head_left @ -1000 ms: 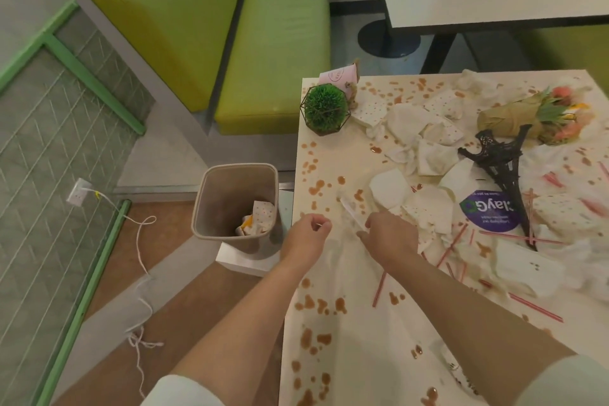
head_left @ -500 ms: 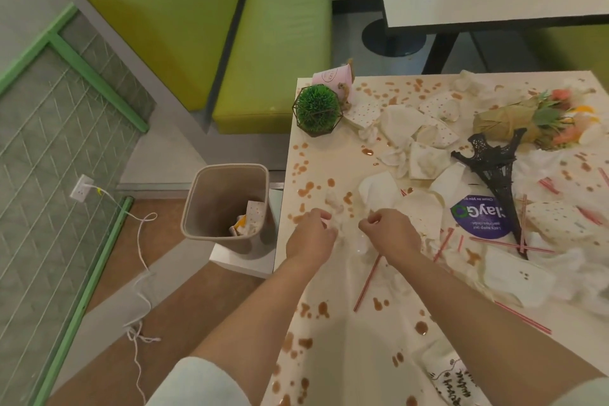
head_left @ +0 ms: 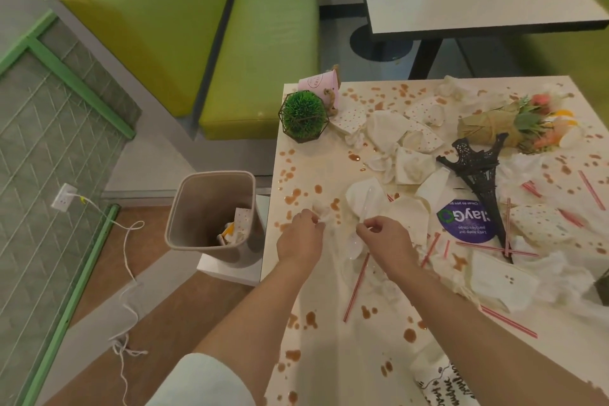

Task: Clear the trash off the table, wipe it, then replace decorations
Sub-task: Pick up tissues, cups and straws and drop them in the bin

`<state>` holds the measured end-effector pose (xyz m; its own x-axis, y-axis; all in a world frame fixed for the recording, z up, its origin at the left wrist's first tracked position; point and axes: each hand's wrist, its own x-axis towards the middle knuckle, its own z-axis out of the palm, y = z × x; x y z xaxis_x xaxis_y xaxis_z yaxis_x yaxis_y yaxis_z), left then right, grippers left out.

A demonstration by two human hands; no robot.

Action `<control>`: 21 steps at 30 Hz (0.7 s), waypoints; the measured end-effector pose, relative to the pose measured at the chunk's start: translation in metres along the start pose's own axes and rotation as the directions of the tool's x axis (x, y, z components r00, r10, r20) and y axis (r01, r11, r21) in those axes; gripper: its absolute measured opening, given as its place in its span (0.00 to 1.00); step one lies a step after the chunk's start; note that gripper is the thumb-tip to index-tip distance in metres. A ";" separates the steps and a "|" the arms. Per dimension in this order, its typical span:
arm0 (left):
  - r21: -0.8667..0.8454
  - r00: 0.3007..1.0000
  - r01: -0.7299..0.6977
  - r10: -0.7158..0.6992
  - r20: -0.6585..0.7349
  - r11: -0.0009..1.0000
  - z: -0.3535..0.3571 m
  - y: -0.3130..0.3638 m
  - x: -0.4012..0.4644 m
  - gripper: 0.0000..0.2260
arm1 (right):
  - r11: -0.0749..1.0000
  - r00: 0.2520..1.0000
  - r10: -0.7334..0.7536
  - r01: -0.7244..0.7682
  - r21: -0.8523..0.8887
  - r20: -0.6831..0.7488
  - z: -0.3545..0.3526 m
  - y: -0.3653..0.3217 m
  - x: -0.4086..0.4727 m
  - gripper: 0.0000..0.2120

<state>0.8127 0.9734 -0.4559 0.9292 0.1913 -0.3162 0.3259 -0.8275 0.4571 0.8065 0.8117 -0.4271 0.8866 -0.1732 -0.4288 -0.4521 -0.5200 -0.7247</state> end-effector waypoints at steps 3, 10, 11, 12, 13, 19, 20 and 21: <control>-0.148 0.997 0.024 -0.034 -0.068 0.989 -0.011 -0.004 -0.002 0.10 | 0.996 0.999 -0.037 0.038 0.077 -0.008 0.010 -0.008 -0.004 0.06; -0.436 0.974 0.003 -0.101 -0.202 0.900 -0.061 -0.043 -0.012 0.05 | 0.983 0.997 -0.057 0.045 0.176 0.061 0.051 -0.038 -0.018 0.07; -0.448 0.969 0.007 -0.117 -0.219 0.894 -0.069 -0.052 -0.013 0.05 | 0.982 0.996 -0.056 0.042 0.185 0.073 0.061 -0.043 -0.021 0.06; -0.458 0.962 0.017 -0.139 -0.234 0.889 -0.077 -0.062 -0.013 0.06 | 0.981 0.995 -0.054 0.038 0.189 0.081 0.069 -0.049 -0.023 0.06; -0.468 0.955 0.029 -0.162 -0.247 0.883 -0.085 -0.074 -0.012 0.06 | 0.981 0.994 -0.061 0.044 0.187 0.086 0.078 -0.056 -0.026 0.05; -0.457 0.932 0.106 -0.248 -0.264 0.883 -0.121 -0.138 0.001 0.06 | 0.985 0.984 -0.126 0.109 0.136 0.124 0.128 -0.091 -0.038 0.04; -0.444 0.931 0.122 -0.257 -0.258 0.888 -0.126 -0.148 0.005 0.06 | 0.986 0.983 -0.131 0.115 0.124 0.130 0.137 -0.097 -0.040 0.04; -0.435 0.932 0.142 -0.268 -0.243 0.889 -0.129 -0.155 0.007 0.06 | 0.986 0.981 -0.140 0.125 0.111 0.135 0.143 -0.101 -0.040 0.04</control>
<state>0.7916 1.1711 -0.4215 0.8212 0.5286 -0.2150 0.4976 -0.4788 0.7233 0.8025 0.9913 -0.4137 0.9198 0.0154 -0.3922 -0.3457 -0.4413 -0.8281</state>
